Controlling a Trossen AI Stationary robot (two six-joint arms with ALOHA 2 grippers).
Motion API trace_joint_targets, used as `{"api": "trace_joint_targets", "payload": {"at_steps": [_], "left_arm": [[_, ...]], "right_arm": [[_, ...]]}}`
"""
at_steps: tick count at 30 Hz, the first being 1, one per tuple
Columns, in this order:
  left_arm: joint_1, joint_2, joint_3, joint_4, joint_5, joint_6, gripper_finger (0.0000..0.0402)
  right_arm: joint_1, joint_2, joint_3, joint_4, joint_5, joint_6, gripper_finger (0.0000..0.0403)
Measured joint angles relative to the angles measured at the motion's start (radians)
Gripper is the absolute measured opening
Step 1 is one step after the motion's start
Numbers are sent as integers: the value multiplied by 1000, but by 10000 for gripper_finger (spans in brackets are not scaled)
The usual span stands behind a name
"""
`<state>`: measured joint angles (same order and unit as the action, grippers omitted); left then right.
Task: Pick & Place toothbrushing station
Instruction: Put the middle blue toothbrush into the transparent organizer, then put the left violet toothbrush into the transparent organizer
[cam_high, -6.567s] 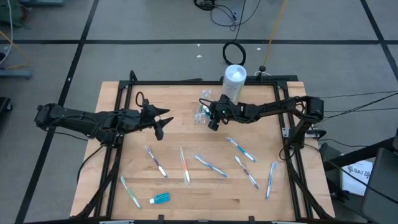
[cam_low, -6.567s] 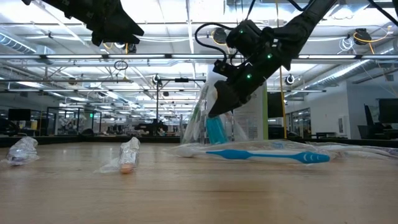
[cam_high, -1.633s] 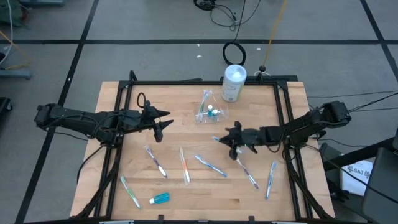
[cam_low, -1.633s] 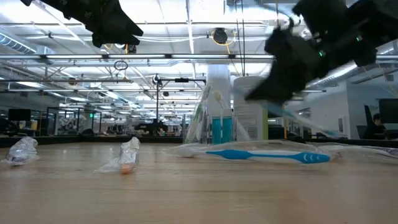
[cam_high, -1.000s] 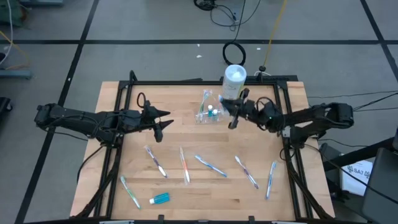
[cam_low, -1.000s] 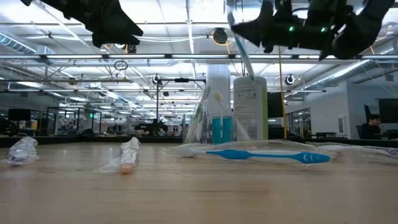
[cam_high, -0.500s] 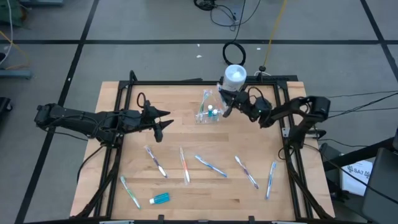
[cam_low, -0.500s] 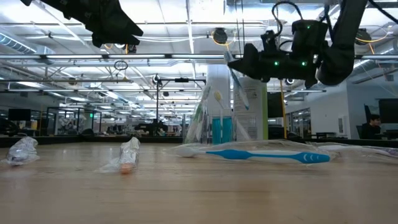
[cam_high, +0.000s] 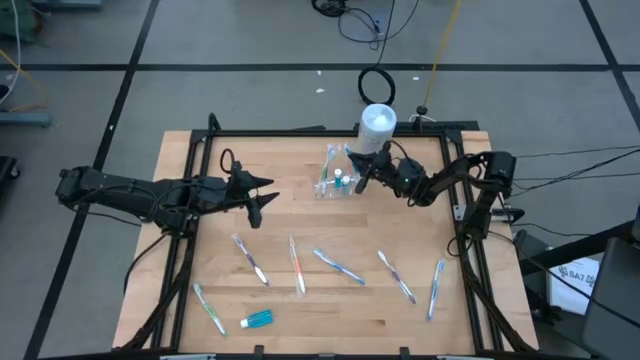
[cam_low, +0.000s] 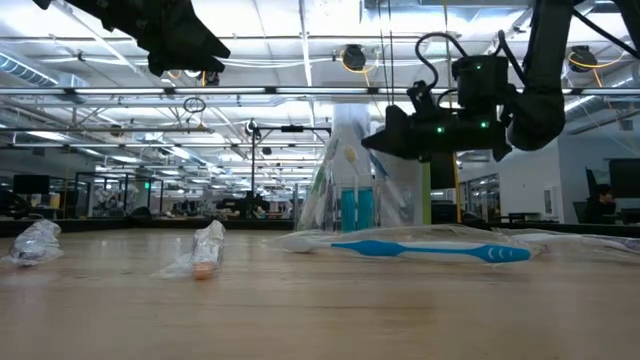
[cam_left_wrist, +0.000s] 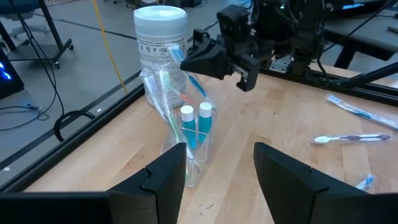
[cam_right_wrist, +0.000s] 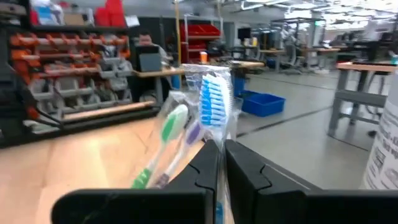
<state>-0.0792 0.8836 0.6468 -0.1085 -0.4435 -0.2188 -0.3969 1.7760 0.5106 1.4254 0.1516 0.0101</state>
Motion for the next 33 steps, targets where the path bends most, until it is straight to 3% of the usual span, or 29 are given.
{"api": "trace_joint_targets", "payload": {"at_steps": [12,20,23,27,33], "left_arm": [[0,0,0,0,0,1,196],[0,0,0,0,0,-3,196],[0,0,0,0,0,-4,196],[0,0,0,0,4,-4,196],[0,0,0,0,7,-6,196]], "right_arm": [[116,0,0,-78,268,-207,15],[138,0,0,-60,277,-238,86],[147,-7,0,-25,329,-267,116],[189,-63,0,-19,422,-336,148],[296,-206,0,-70,423,-354,175]]}}
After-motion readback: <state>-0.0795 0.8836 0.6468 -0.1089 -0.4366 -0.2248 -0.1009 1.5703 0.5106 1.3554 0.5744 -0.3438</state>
